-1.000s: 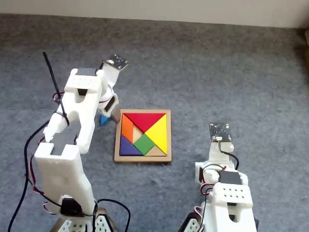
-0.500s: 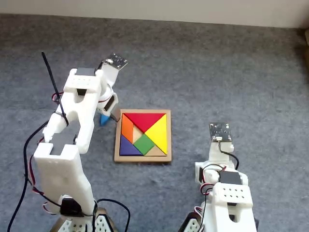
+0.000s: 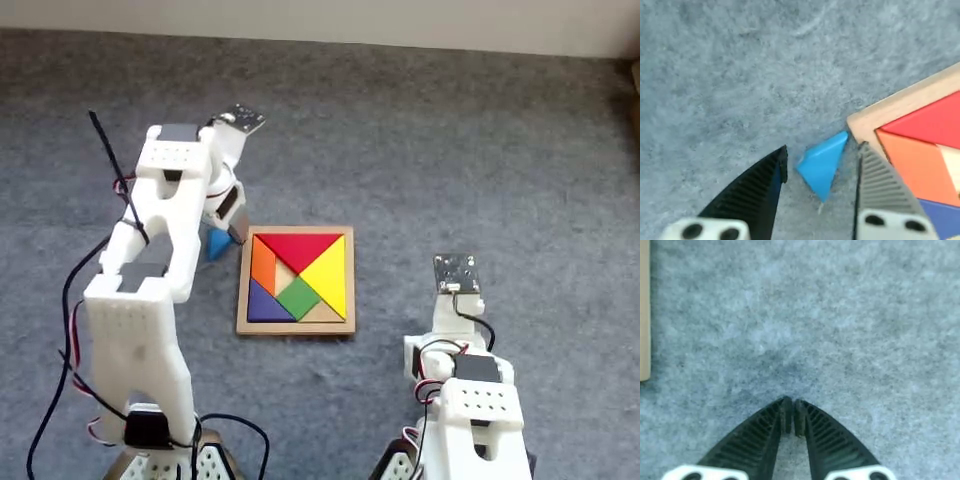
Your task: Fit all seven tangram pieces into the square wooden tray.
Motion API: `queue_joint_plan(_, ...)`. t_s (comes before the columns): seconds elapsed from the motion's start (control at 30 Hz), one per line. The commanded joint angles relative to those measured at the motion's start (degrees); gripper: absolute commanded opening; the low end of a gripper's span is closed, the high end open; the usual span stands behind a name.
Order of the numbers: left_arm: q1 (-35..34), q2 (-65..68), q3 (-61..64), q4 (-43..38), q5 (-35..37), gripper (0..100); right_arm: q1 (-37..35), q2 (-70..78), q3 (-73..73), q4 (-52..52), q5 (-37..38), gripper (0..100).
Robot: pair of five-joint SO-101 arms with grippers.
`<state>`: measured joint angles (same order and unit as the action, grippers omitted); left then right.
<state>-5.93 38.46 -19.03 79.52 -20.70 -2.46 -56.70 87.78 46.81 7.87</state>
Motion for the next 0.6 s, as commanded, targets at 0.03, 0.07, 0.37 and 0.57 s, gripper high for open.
queue_joint_plan(0.03, -1.3, 1.9, -3.1, 3.2, -0.5, 16, 0.2, -0.1, 1.0, -1.9, 0.6, 3.6)
queue_joint_plan(0.07, -1.4, 1.6, -2.9, 3.3, -0.5, 17, 0.2, -0.1, 1.0, -1.9, 0.6, 3.6)
queue_joint_plan(0.37, -2.3, -1.5, -2.8, 5.5, -0.4, 20, 0.2, -0.1, 1.0, -1.9, 0.6, 3.6)
queue_joint_plan(0.57, -2.9, 3.3, -3.4, 5.3, -0.2, 19, 0.2, -0.1, 1.0, -1.9, 0.6, 3.6)
